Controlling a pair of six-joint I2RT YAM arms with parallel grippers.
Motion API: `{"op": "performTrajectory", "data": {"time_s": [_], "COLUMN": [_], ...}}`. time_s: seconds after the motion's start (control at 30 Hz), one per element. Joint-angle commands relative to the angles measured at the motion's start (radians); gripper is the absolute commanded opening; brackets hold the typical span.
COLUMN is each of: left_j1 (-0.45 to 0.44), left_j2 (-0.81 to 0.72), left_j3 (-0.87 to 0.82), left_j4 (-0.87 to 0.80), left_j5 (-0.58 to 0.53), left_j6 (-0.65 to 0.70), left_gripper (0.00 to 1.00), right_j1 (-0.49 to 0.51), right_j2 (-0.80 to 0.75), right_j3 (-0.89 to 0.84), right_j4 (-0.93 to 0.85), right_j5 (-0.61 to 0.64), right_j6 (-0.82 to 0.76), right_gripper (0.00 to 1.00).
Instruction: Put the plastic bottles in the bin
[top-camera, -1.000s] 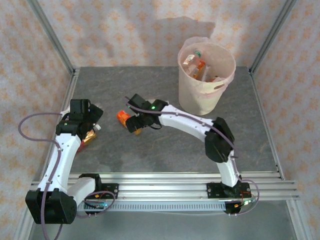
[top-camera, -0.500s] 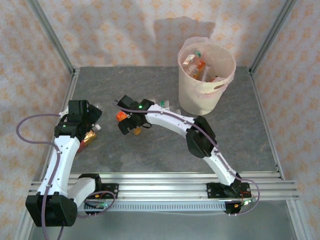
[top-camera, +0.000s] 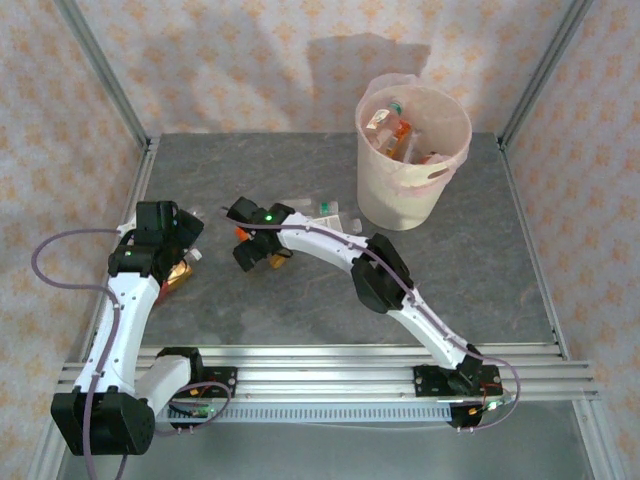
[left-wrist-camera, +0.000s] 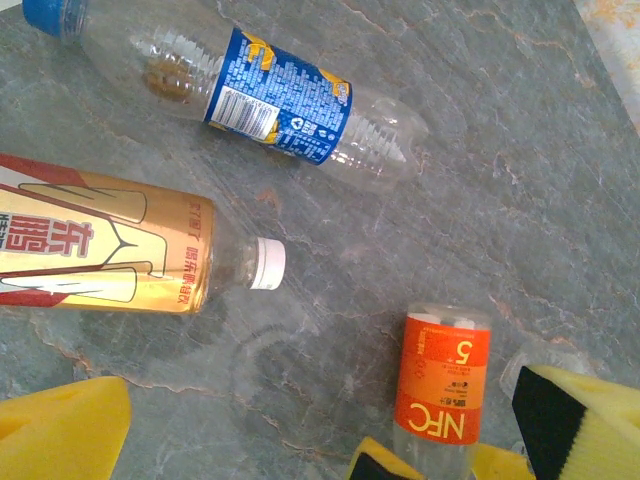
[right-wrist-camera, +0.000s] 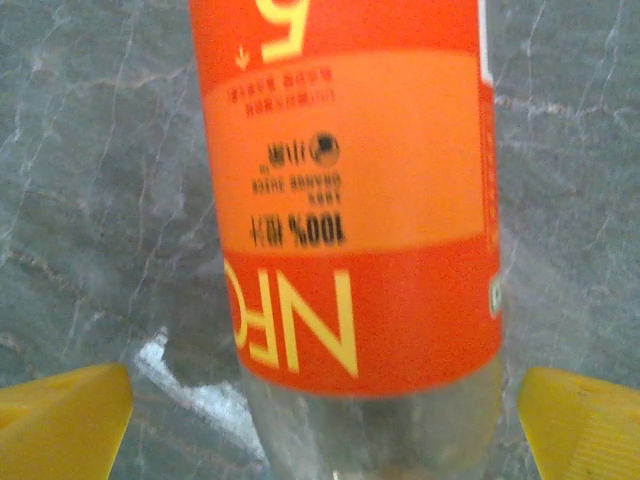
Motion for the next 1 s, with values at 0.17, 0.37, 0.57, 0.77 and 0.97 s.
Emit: {"op": "performTrajectory", "data": {"time_s": [0.17, 0.37, 0.57, 0.77, 0.97], "left_j1": [0.013, 0.013, 0.014, 0.015, 0.014], "left_j2": [-0.019, -0.022, -0.021, -0.019, -0.019], "left_j3": [-0.014, -0.019, -0.019, -0.022, -0.023], "left_j4": [-0.034, -0.033, -0.031, -0.03, -0.031], "left_j5": [-0.018, -0.017, -0.015, -0.015, -0.015], "left_j6": [0.018, 0.017, 0.019, 0.025, 0.028], "left_gripper": [1.0, 1.0, 1.0, 1.0, 1.0], "right_j1": [-0.004, -0.016, -0.029, -0.033, -0.032], "right_j2": [0.083, 0.132, 0.167, 0.164, 0.124], "right_j3": [0.109, 0.169, 0.206, 0.217, 0.211], "right_j4": [-0.014, -0.013, -0.017, -0.03, -0.037], "right_j5": [0.104, 0.091, 0.048, 0.005, -0.013], "right_j6": [-0.025, -0.016, -0.009, -0.005, 0.005], "right_gripper": [0.99, 0.96, 0.84, 0.62, 0.5]}}
